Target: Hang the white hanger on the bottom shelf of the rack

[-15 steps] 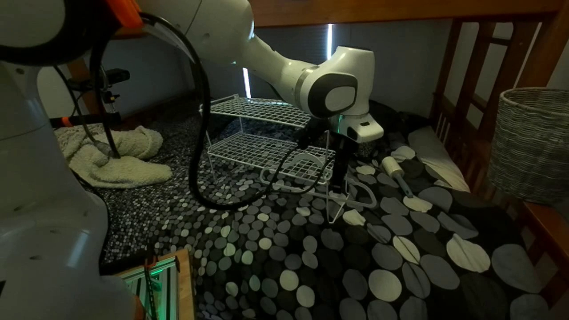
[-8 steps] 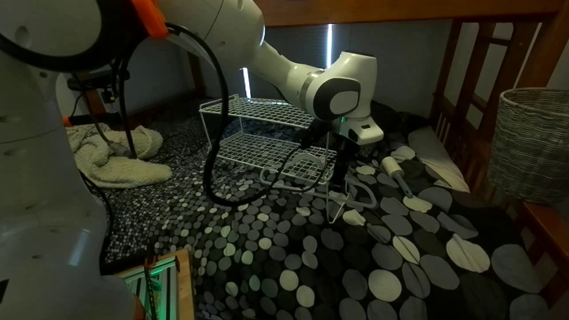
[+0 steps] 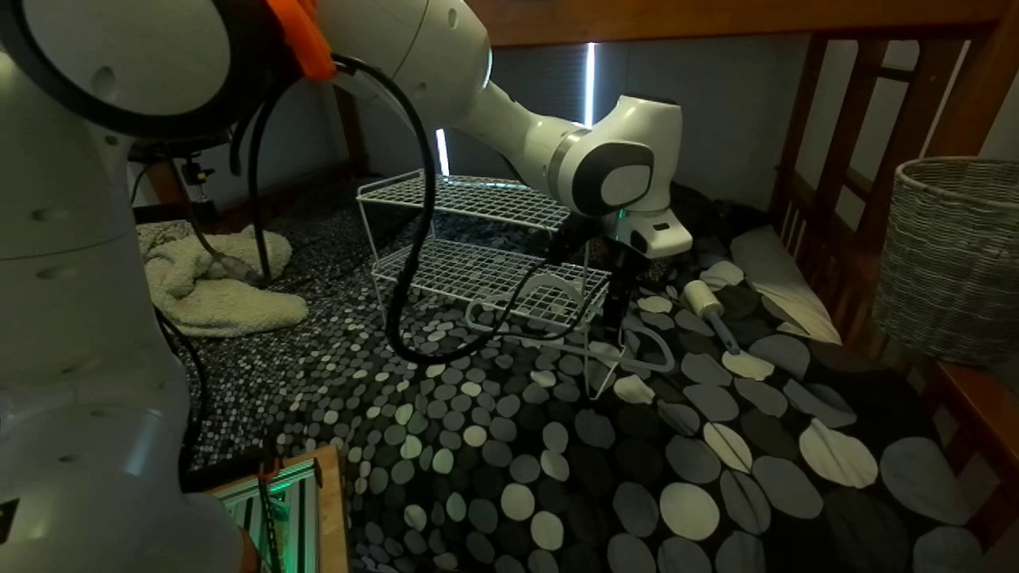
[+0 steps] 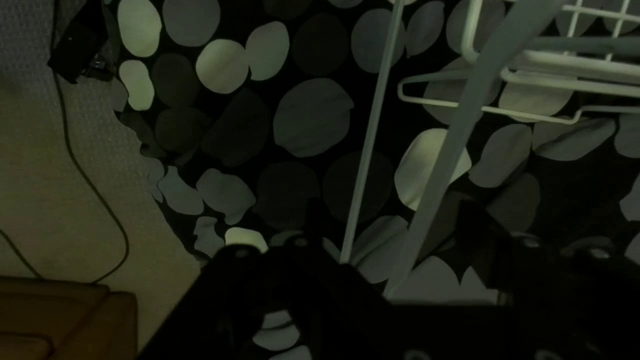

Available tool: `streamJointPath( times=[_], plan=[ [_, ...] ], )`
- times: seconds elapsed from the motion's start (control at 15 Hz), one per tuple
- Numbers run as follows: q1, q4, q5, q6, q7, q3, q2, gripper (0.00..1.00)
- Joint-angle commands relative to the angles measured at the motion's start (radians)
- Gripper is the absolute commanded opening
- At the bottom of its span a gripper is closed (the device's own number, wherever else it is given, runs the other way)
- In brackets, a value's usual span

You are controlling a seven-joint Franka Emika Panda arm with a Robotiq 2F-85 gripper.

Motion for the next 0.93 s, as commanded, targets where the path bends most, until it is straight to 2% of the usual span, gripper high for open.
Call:
streamJointPath(
  times=[0.0, 0.33, 0.87],
  plan=[
    [0.022, 0.031, 0.021, -0.022, 0.024, -0.022, 0.024, 0.39],
    [0.028, 0.043, 0.025, -0.022, 0.034, -0.024, 0.032, 0.02],
    [0.028, 0.054, 0.056, -0.038, 0.049, -0.024, 0.036, 0.01]
  ],
)
